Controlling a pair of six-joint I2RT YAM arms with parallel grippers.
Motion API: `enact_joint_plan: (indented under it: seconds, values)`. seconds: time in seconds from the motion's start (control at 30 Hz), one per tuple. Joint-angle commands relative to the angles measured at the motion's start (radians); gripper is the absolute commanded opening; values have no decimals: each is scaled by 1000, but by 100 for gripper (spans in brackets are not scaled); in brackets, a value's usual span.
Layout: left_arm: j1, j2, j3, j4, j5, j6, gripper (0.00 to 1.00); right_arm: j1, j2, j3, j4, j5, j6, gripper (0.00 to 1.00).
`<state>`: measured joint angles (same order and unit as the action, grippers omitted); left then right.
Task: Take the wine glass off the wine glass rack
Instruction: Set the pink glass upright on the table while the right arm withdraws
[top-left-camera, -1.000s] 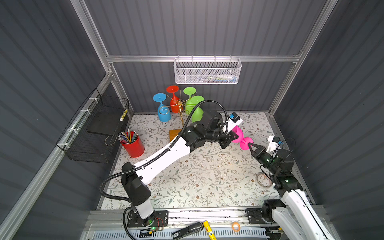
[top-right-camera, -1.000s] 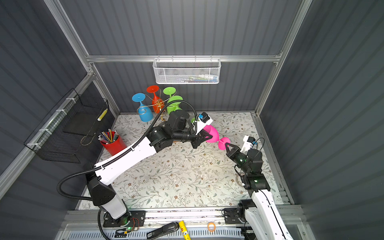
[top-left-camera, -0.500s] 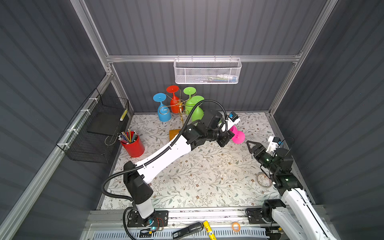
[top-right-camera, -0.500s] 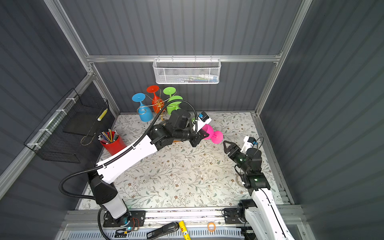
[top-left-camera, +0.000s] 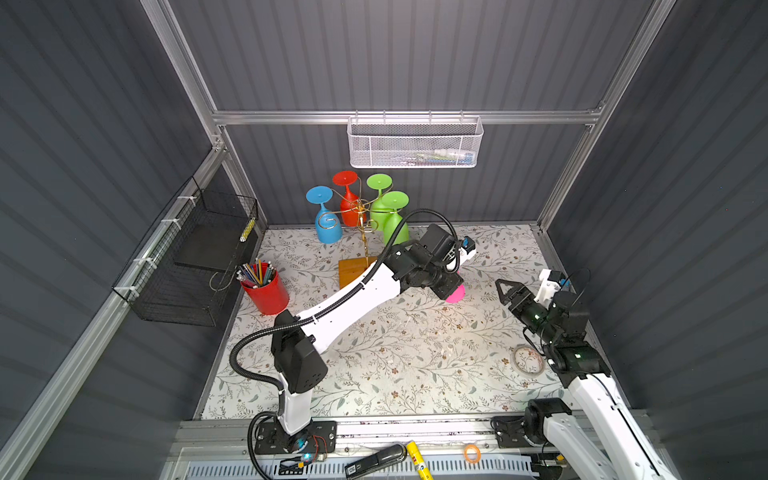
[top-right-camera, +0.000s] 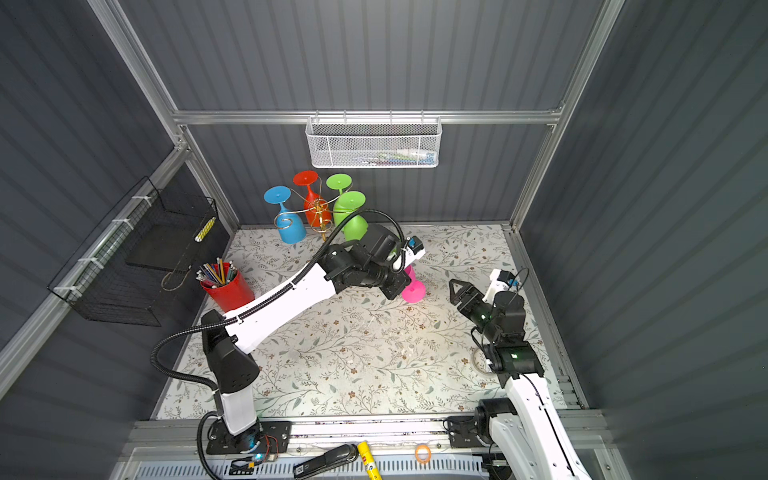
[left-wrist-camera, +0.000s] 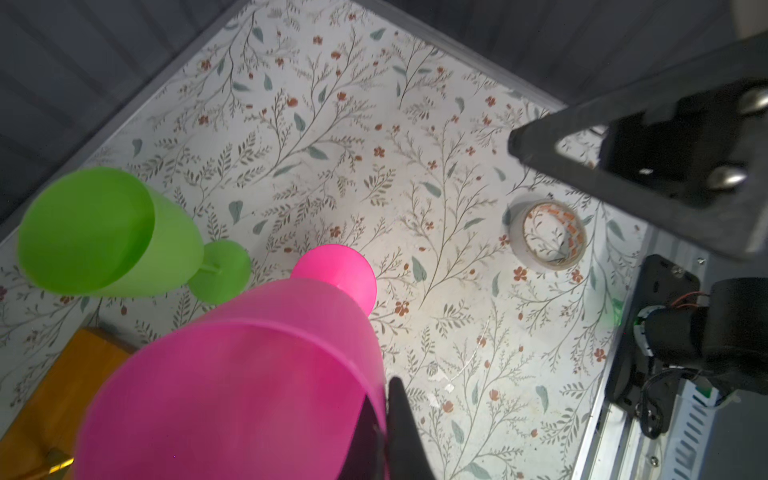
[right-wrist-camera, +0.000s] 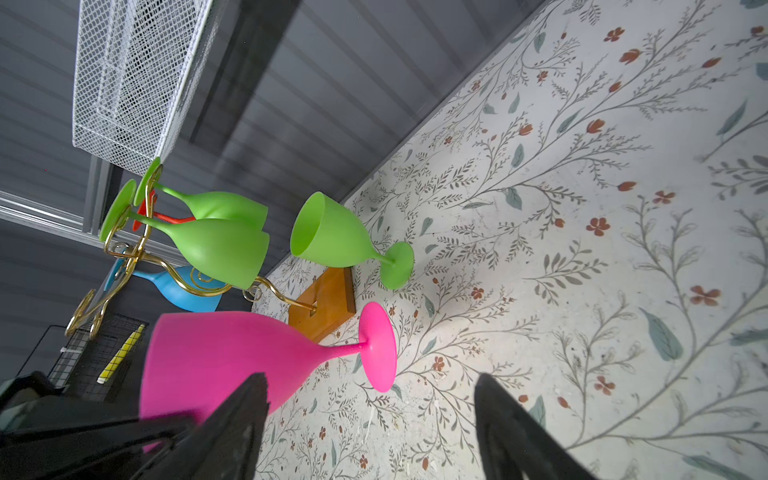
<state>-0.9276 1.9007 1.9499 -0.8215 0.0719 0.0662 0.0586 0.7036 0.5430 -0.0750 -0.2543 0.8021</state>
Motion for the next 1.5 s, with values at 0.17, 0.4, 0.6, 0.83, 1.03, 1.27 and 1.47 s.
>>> enact_joint_plan:
  seconds: [0.17, 0.4, 0.6, 0.83, 1.03, 1.27, 1.47]
  values:
    - [5, 80, 37, -116, -171, -54, 0, 1, -4, 23, -3, -5, -42, 82]
    - [7, 119, 12, -105, -264, -45, 0, 1, -28, 11, -2, -6, -57, 86]
    - [7, 130, -3, -88, -287, -39, 0, 1, -22, 9, 3, -15, -58, 86]
    - [18, 146, -5, -68, -259, -41, 0, 1, -27, 9, -3, -19, -61, 87]
    - [27, 162, 10, -69, -237, -40, 0, 1, -24, 4, 1, -22, -60, 88]
    - [39, 175, 1, -58, -214, -42, 0, 1, -21, 0, 8, -23, -60, 87]
    - [48, 189, 9, -59, -202, -39, 8, 2, -19, -6, 9, -22, -62, 88]
